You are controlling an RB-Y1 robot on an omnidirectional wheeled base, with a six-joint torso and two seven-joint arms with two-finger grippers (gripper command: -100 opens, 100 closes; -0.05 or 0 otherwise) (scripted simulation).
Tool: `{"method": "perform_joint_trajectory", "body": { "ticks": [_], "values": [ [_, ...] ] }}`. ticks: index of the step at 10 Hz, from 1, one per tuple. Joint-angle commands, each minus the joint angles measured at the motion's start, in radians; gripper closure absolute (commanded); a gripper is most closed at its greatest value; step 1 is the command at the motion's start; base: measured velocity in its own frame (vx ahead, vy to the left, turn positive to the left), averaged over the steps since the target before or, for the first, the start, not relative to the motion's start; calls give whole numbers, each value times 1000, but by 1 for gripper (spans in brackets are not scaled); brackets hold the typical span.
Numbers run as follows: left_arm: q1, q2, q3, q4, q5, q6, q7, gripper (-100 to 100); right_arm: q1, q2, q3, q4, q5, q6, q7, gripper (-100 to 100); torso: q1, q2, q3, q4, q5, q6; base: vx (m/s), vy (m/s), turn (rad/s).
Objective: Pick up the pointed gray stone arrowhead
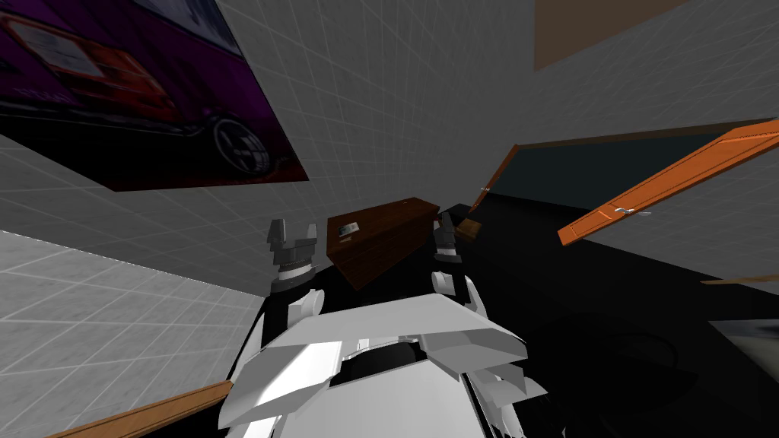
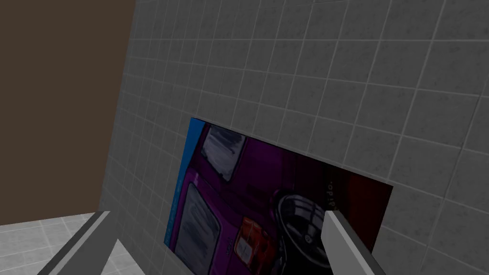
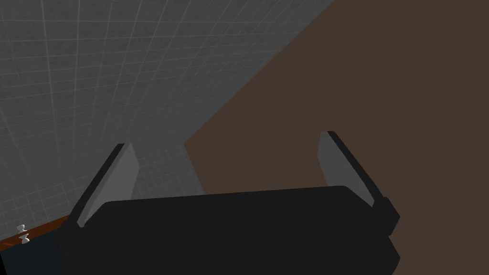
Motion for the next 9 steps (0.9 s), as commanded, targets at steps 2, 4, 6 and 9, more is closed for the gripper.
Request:
{"method": "perform_joint_trajectory", "body": {
  "ticks": [2, 4, 6, 9],
  "values": [
    [-23, 71, 11, -3, 30, 49, 26, -100, 0, 0, 0, 0, 0, 0, 0, 0, 0, 0, 0, 0, 0, 0, 0, 0, 0],
    [-45, 125, 22, -5, 62, 102, 53, -100, 0, 0, 0, 0, 0, 0, 0, 0, 1, 0, 0, 0, 0, 0, 0, 0, 0],
    [-58, 154, 28, -6, 82, 136, 70, -100, 0, 0, 0, 0, 0, 0, 0, 0, 1, 0, 0, 0, 0, 0, 0, 0, 0],
    [-87, 218, 44, -5, 129, 215, 108, -100, 0, 0, 0, 0, 0, 0, 0, 0, 0, 0, 0, 0, 0, 0, 1, 0, -5]
  ]
}}
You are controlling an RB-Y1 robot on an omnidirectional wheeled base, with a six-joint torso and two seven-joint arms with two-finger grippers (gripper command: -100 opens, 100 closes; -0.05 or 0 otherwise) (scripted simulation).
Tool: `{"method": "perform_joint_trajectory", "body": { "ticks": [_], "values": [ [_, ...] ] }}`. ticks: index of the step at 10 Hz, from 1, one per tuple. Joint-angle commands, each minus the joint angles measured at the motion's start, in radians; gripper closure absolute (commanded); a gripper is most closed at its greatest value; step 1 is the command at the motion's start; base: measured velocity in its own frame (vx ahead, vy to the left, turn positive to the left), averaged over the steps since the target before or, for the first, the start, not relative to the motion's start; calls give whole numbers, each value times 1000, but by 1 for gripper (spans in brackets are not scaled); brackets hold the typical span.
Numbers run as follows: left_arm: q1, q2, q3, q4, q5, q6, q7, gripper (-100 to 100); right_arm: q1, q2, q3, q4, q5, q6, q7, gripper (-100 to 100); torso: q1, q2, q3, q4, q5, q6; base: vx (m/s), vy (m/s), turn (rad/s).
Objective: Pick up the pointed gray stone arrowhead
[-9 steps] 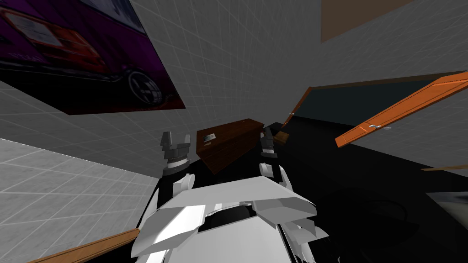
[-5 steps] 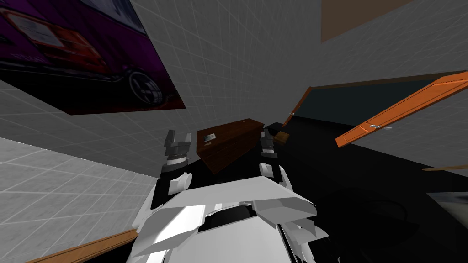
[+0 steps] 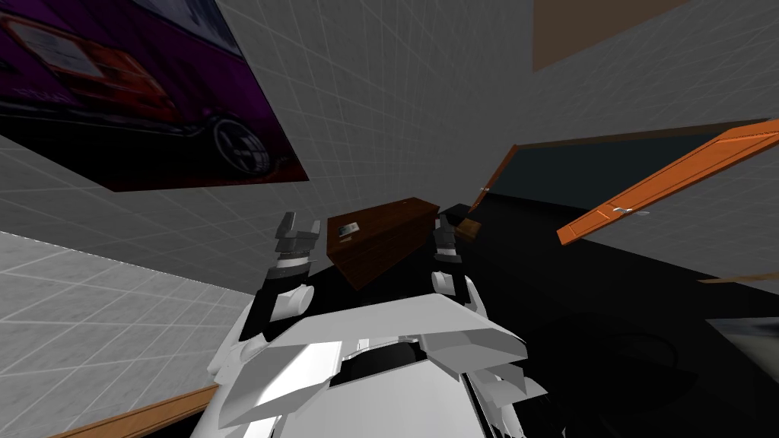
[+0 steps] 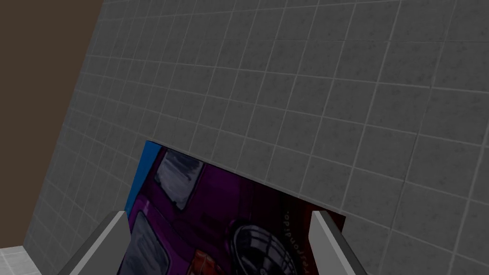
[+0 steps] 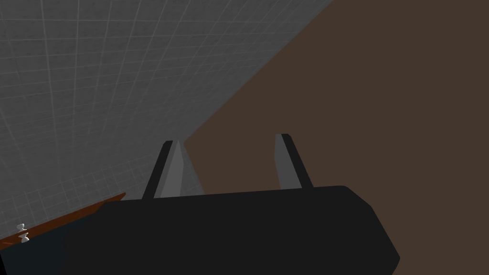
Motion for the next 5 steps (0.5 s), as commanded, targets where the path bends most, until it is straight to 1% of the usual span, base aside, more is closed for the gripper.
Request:
{"method": "perform_joint_trajectory", "body": {
  "ticks": [1, 2, 3, 4, 5],
  "values": [
    [-19, 38, 9, 0, 30, 50, 24, -100, 0, 0, 0, 0, 0, 0, 0, 0, 0, 0, 0, 0, 0, 0, 4, 0, -17],
    [-19, 38, 9, 0, 30, 62, 24, -100, 0, 0, 0, 0, 0, 0, 0, 0, 0, 0, 0, 0, 0, 0, 0, 0, 0],
    [-34, 72, 18, 3, 58, 100, 46, -100, 0, 0, 0, 0, 0, 0, 0, 0, 0, 0, 0, 0, 0, 0, 4, -1, -21],
    [-34, 72, 18, 3, 58, 111, 46, -100, 0, 0, 0, 0, 0, 0, 0, 0, 0, 0, 0, 0, 0, 0, 0, 0, 0],
    [-49, 107, 28, 6, 88, 152, 69, -100, 0, 0, 0, 0, 0, 0, 0, 0, 0, 0, 0, 0, 0, 0, 6, -3, -24]
  ]
}}
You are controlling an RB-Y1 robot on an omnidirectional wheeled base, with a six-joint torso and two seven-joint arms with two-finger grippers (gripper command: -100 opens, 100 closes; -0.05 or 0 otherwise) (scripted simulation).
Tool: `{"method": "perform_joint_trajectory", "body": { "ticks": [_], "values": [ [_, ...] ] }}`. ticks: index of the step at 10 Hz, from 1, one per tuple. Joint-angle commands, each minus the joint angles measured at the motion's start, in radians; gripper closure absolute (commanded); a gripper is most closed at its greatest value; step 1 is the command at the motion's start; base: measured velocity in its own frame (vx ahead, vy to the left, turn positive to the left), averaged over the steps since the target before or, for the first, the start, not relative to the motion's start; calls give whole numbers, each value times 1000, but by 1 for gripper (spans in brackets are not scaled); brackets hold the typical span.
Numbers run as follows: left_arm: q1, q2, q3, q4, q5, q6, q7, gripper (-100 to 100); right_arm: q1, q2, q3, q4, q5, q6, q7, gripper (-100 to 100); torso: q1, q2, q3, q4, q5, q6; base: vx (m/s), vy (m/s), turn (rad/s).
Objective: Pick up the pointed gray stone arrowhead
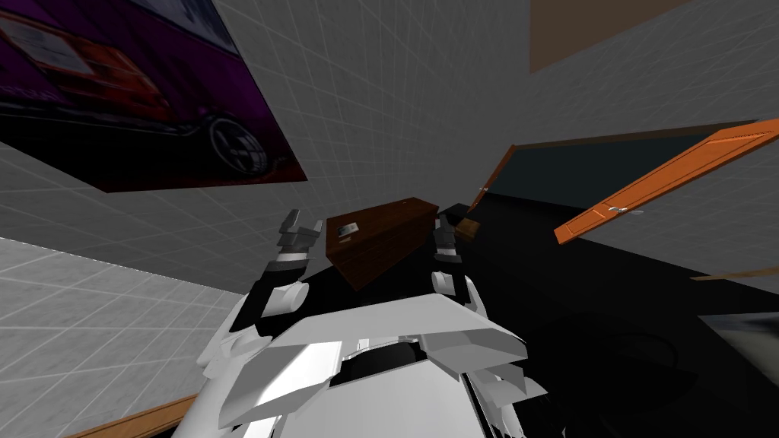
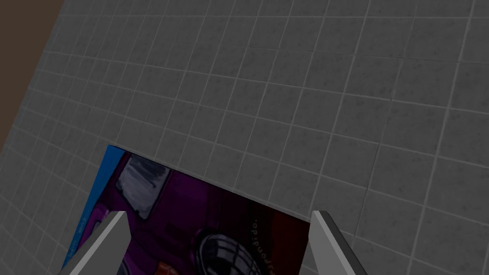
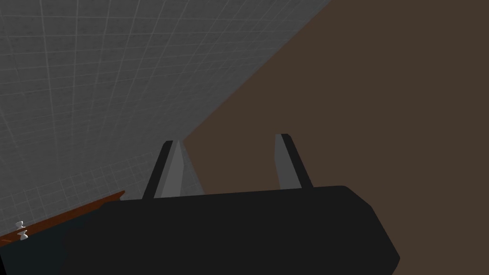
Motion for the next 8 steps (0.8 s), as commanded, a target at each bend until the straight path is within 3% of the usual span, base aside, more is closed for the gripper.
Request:
{"method": "perform_joint_trajectory", "body": {
  "ticks": [1, 2, 3, 4, 5, 6, 7, 8],
  "values": [
    [-7, 14, 2, 1, 13, 36, 12, -100, 0, 0, 0, 0, 0, 0, 0, 0, 0, 0, 0, 0, 0, 0, 6, -1, -14],
    [-22, 50, 12, 5, 44, 71, 36, -100, 0, 0, 0, 0, 0, 0, 0, 0, 0, 0, 0, 0, 0, 0, 9, -3, -30],
    [-22, 50, 12, 5, 44, 92, 36, -100, 0, 0, 0, 0, 0, 0, 0, 0, 0, 0, 0, 0, 0, 0, 10, -2, -14],
    [-36, 86, 22, 11, 77, 127, 60, -100, 0, 0, 0, 0, 0, 0, 0, 0, 0, 0, 0, 0, 0, 0, 14, -4, -38],
    [-36, 86, 22, 11, 77, 150, 60, -100, 0, 0, 0, 0, 0, 0, 0, 0, 0, 0, 0, 0, 0, 0, 11, -2, -16],
    [-50, 122, 33, 18, 111, 188, 86, -100, 0, 0, 0, 0, 0, 0, 0, 0, 0, 0, 0, 0, 0, 0, 13, -4, -32],
    [-50, 122, 33, 18, 111, 211, 86, -100, 0, 0, 0, 0, 0, 0, 0, 0, 0, -1, 0, 0, 0, 0, 12, -4, -30],
    [-63, 158, 44, 27, 146, 244, 111, -100, 0, 0, 0, 0, 0, 0, 0, 0, 0, 0, 0, 0, 0, 0, 16, -8, -48]
  ]
}}
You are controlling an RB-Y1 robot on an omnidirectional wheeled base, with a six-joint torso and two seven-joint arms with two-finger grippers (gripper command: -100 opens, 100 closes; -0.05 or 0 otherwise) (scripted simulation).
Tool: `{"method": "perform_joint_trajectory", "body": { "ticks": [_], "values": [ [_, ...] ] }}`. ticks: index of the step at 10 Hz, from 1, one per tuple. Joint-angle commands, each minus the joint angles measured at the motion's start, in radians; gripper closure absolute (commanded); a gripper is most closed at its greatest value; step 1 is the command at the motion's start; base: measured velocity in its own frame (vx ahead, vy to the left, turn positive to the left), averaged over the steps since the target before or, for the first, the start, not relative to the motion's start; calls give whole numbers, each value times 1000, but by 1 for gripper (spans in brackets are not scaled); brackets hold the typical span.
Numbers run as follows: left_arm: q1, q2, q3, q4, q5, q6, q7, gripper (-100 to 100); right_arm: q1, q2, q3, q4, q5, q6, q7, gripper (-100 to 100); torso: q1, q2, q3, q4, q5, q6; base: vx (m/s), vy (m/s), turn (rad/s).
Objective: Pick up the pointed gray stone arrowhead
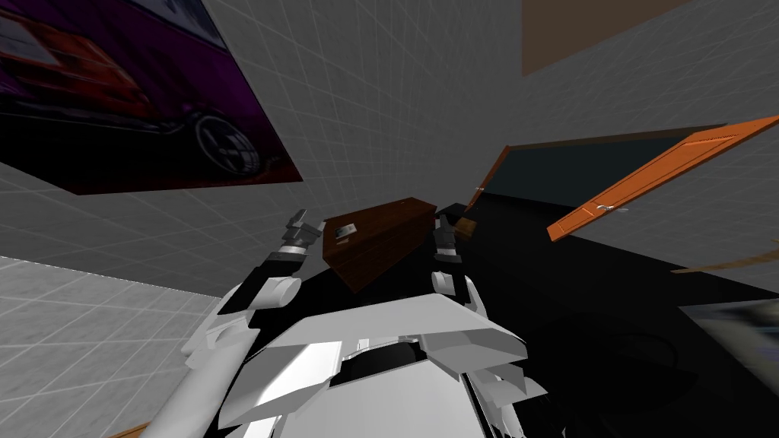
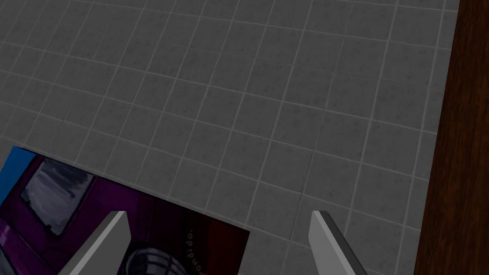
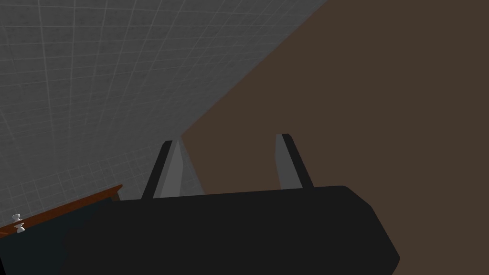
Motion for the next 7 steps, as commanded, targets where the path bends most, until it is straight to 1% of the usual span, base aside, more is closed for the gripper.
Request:
{"method": "perform_joint_trajectory", "body": {
  "ticks": [1, 2, 3, 4, 5, 6, 7],
  "values": [
    [-6, 20, 7, 5, 19, 50, 16, -100, 0, 0, 0, 0, 0, 0, 0, 0, 0, 0, 0, 0, 0, 0, 16, -4, -22],
    [-18, 56, 18, 15, 55, 79, 42, -100, 0, 0, 0, 0, 0, 0, 0, 0, 0, 0, 0, 0, 0, 0, 23, -8, -47],
    [-18, 56, 18, 15, 55, 112, 42, -100, 0, 0, 0, 0, 0, 0, 0, 0, 0, 0, 0, 0, 0, 0, 20, -6, -32],
    [-18, 56, 18, 15, 55, 120, 42, -100, 0, 0, 0, 0, 0, 0, 0, 0, 0, 0, 0, 0, 0, 0, 8, -2, -2],
    [-29, 92, 29, 27, 91, 160, 68, -100, 0, 0, 0, 0, 0, 0, 0, 0, 0, 0, 0, 0, 0, 0, 16, -6, -59],
    [-29, 92, 29, 27, 91, 188, 68, -100, 0, 0, 0, 0, 0, 0, 0, 0, 0, 0, 0, 0, 0, 0, 18, -5, -37],
    [-38, 128, 40, 41, 129, 215, 94, -100, 0, 0, 0, 0, 0, 0, 0, 0, 0, 0, 0, 0, 0, 0, 21, -10, -54]
  ]
}}
